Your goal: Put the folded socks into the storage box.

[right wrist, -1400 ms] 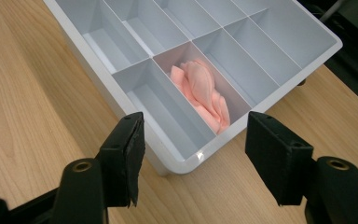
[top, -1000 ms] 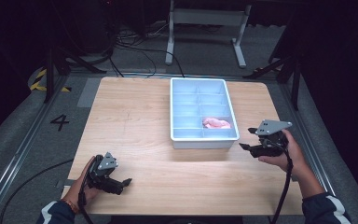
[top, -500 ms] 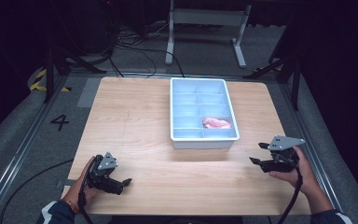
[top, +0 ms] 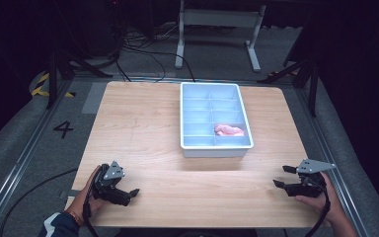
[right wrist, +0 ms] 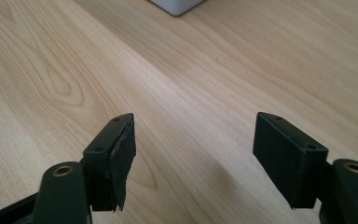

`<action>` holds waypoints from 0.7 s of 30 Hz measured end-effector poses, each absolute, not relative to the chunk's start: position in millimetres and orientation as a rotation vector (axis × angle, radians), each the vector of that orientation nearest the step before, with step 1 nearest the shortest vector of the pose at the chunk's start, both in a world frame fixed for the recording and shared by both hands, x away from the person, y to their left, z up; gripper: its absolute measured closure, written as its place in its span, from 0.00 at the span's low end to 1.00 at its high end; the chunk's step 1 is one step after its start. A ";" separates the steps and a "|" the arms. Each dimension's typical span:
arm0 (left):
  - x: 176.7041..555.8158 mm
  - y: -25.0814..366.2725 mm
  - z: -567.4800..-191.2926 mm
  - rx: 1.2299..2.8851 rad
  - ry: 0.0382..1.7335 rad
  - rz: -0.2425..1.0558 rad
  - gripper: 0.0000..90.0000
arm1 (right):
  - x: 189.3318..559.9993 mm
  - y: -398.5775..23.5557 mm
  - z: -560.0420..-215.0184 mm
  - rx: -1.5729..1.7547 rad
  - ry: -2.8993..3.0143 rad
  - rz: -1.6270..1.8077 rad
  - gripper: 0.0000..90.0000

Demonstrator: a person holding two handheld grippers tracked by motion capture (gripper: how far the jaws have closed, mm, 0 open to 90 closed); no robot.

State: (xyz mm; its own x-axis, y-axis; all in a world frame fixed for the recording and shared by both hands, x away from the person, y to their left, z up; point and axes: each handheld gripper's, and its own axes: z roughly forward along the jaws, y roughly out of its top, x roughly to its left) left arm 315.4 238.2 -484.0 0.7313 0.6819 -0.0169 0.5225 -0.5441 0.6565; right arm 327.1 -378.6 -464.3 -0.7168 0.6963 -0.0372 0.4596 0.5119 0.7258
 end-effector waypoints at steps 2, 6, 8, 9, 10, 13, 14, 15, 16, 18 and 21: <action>315.4 238.2 -484.0 2.277 0.905 0.318 0.01 | 324.9 -383.1 -470.7 0.982 2.427 1.032 0.34; 315.4 238.2 -484.0 2.277 0.906 0.316 0.01 | 321.1 -389.2 -478.9 1.018 2.428 1.028 0.33; 315.8 238.3 -483.9 2.278 0.904 0.321 0.01 | 316.2 -394.1 -483.5 1.049 2.410 1.050 0.32; 316.0 238.3 -483.9 2.278 0.904 0.321 0.01 | 314.8 -395.6 -484.6 1.051 2.399 1.065 0.32; 316.1 238.4 -483.8 2.279 0.903 0.322 0.01 | 312.2 -398.1 -485.6 1.061 2.387 1.084 0.32; 316.0 238.3 -483.9 2.278 0.905 0.322 0.01 | 310.3 -399.5 -485.9 1.070 2.377 1.081 0.33; 315.9 238.2 -483.9 2.278 0.905 0.322 0.01 | 309.9 -399.6 -486.4 1.074 2.368 1.083 0.33; 315.9 238.3 -483.9 2.278 0.905 0.322 0.01 | 309.6 -399.2 -487.0 1.080 2.354 1.083 0.33; 315.9 238.3 -483.9 2.278 0.905 0.322 0.01 | 309.5 -398.6 -487.0 1.088 2.347 1.072 0.32; 315.9 238.3 -483.9 2.278 0.905 0.322 0.01 | 309.7 -398.7 -487.1 1.088 2.343 1.071 0.32; 315.9 238.3 -483.9 2.278 0.905 0.322 0.01 | 309.9 -399.0 -487.2 1.095 2.338 1.068 0.32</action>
State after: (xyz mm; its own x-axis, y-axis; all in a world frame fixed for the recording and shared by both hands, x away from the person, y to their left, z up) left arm 315.9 238.3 -483.9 0.7306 0.6827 -0.0127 0.5211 -0.5454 0.6565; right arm 309.9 -399.0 -487.2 -0.6422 0.7665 0.0056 0.5061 0.4185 0.7541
